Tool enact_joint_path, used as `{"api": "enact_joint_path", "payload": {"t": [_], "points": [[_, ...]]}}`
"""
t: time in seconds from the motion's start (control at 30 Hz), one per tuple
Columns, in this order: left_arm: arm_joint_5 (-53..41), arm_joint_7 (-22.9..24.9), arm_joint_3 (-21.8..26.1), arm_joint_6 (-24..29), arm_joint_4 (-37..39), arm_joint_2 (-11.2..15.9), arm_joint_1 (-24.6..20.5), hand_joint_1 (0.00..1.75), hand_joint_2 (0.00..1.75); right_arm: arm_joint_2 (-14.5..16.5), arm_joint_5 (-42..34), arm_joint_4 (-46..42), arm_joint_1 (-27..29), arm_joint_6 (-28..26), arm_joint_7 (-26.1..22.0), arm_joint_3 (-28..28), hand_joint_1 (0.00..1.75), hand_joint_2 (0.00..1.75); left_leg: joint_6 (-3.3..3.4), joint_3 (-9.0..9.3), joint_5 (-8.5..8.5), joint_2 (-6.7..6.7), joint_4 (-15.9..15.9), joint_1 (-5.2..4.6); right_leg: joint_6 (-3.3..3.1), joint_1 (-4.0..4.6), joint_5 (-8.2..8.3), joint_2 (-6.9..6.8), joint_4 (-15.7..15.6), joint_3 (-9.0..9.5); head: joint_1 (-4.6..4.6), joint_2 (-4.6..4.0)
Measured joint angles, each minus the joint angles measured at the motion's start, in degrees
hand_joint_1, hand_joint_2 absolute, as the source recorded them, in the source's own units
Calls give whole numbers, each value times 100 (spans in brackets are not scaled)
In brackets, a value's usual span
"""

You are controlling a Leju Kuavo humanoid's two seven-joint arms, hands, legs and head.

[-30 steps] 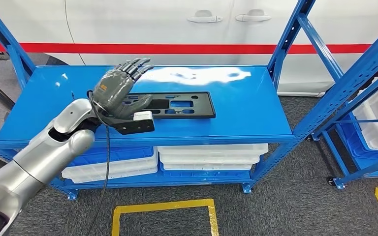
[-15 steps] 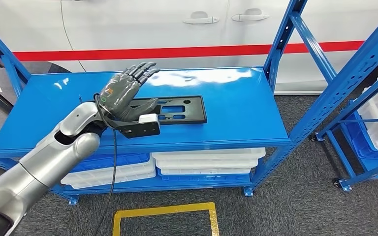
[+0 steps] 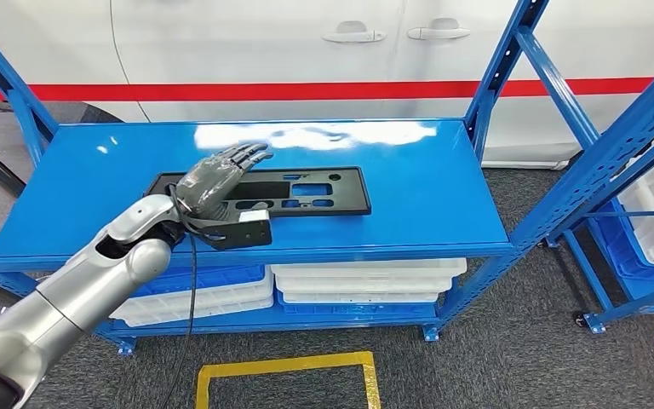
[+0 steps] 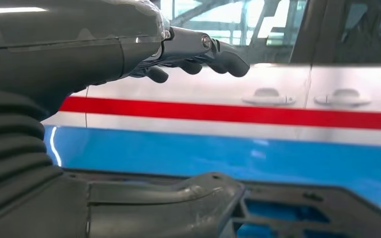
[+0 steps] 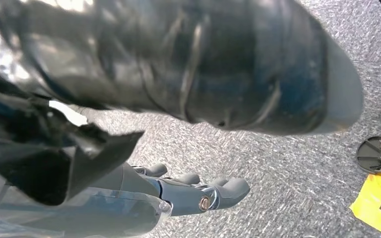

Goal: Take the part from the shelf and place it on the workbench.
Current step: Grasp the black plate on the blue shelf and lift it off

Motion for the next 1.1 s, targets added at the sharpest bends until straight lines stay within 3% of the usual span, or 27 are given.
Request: {"api": "enact_joint_path", "payload": {"t": [0.37,0.73,1.1], "points": [[38,-80,-109,-10,302,-1,56,0,175,-14,0,0,14,40,2,-1,0,0,20,1,-4,2,5,-1,72,0,12,1,-21,6,0,0],[172,-160,-226,-274,532,-44,89,0,175,-43,0,0,13,127,65,-2,0,0,17,3,-2,5,4,8,72,8,10,3,-1,-7,0,0],[364,-221,-347,-589,1287,-178,97,0,175,-132,0,0,-11,242,148,-2,0,0,16,4,2,5,3,9,72,9,10,4,2,-7,0,0]]}}
